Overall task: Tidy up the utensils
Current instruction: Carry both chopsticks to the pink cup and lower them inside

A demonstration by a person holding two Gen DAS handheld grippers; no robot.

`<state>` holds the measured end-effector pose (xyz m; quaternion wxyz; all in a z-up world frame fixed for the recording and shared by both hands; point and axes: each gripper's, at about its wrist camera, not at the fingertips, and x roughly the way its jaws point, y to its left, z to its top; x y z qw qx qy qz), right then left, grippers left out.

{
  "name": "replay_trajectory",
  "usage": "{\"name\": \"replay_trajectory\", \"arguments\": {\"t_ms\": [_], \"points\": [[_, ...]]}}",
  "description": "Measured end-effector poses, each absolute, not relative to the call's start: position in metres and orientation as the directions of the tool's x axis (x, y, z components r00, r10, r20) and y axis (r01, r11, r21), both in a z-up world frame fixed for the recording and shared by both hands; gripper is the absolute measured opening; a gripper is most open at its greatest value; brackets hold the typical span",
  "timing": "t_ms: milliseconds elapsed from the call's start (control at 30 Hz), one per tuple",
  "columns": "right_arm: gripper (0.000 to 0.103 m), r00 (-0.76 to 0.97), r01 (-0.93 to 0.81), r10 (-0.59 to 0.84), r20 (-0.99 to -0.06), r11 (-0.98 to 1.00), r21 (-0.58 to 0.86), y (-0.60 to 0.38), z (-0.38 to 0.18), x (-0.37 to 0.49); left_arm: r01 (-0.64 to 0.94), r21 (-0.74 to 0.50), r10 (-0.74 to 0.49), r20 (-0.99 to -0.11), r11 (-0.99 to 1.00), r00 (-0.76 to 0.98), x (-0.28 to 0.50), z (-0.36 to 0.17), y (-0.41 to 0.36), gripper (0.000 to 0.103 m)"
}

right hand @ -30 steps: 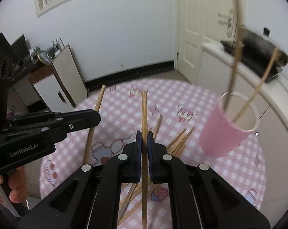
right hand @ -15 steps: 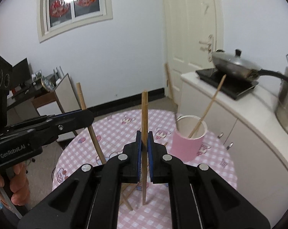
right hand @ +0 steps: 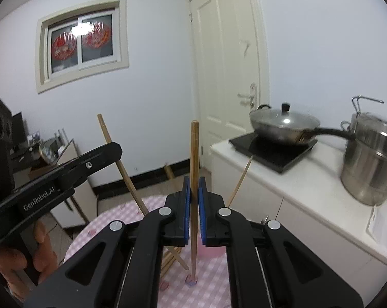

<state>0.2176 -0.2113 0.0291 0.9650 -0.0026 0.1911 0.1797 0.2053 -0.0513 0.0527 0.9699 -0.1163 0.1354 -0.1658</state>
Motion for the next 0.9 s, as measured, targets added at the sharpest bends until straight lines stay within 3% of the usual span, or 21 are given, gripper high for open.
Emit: {"name": "replay_trajectory", "arguments": {"t_ms": [167, 333, 500, 900], "points": [[0.005, 0.901, -0.318, 0.319, -0.293, 0.947, 0.055, -0.217, 0.039, 0.233, 0.276, -0.242, -0.313, -0.130, 0.930, 0.941, 0.220, 0.062, -0.068, 0.006], [0.004, 0.929, -0.285, 0.286, -0.236, 0.958, 0.042, -0.218, 0.038, 0.249, 0.245, -0.222, -0.269, -0.089, 0.944, 0.959, 0.239, 0.059, -0.080, 0.006], [0.004, 0.936, -0.274, 0.279, -0.214, 0.960, 0.052, -0.220, 0.026, 0.265, 0.222, -0.208, -0.249, -0.115, 0.953, 0.962, 0.261, 0.040, -0.089, 0.006], [0.004, 0.910, -0.270, 0.287, -0.299, 0.958, 0.100, -0.225, -0.024, 0.281, 0.205, -0.129, -0.226, -0.174, 0.970, 0.958, 0.272, -0.006, -0.102, 0.006]]}}
